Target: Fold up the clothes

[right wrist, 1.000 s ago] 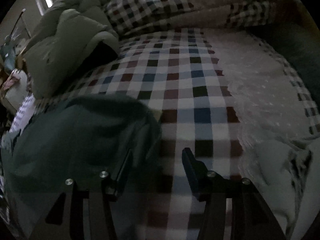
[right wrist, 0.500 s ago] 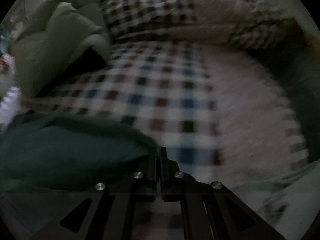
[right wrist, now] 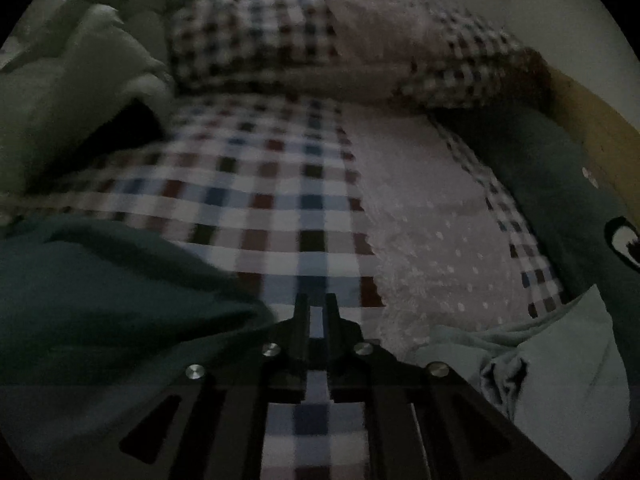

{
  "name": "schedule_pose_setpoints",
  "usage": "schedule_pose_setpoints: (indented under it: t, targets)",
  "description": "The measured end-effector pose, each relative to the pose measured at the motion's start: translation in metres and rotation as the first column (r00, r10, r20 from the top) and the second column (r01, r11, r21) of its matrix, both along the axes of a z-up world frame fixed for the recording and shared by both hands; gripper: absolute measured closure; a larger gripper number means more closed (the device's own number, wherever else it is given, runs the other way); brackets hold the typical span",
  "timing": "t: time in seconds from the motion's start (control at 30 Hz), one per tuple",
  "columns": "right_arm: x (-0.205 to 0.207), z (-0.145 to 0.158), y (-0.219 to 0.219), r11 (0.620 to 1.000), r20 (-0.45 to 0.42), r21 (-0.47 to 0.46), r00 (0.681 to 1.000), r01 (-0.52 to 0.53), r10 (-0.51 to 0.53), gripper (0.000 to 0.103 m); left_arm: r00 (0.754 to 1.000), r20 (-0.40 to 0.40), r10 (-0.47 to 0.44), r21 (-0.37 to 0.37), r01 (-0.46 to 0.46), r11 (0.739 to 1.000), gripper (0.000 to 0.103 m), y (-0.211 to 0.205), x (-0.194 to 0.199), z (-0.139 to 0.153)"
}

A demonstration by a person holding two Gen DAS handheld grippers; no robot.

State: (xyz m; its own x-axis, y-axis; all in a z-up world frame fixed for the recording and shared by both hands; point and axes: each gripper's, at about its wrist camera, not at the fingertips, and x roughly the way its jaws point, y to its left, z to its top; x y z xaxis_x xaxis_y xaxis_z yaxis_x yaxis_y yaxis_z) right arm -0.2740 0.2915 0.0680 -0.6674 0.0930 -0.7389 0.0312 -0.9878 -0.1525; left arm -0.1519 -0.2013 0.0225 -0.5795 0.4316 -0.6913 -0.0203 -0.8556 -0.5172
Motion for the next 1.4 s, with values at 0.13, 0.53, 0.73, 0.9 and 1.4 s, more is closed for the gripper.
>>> schedule_pose_setpoints:
  t: [0.13, 0.53, 0.73, 0.9, 1.4]
  targets:
    - [0.047, 0.017, -0.023, 0.991, -0.066, -0.077, 0.993, -0.107, 0.102, 0.08, 0.999, -0.015, -0.038, 0.027, 0.038, 0.999, 0.039, 0.002, 0.025, 0.005]
    - [0.188, -0.005, -0.167, 0.755, -0.06, 0.011, 0.753, -0.656, 0.655, 0.067, 0.99, 0.13, -0.049, 0.075, 0.04, 0.996, 0.078, 0.019, 0.024, -0.019]
    - [0.217, -0.041, -0.195, 0.698, -0.001, 0.245, 0.72, -0.673, 0.694, 0.067, 0.994, 0.104, -0.016, 0.077, 0.008, 0.997, 0.101, 0.009, 0.028, -0.009]
    - [0.226, -0.058, -0.192, 0.668, 0.021, 0.365, 0.723, -0.648, 0.69, 0.067, 0.999, 0.04, 0.019, 0.127, -0.024, 0.992, 0.101, -0.011, 0.032, 0.013]
    - [0.231, -0.01, -0.153, 0.684, -0.024, 0.363, 0.728, -0.632, 0.685, 0.101, 0.999, 0.017, 0.035, 0.169, -0.037, 0.985, 0.101, -0.02, 0.031, 0.035]
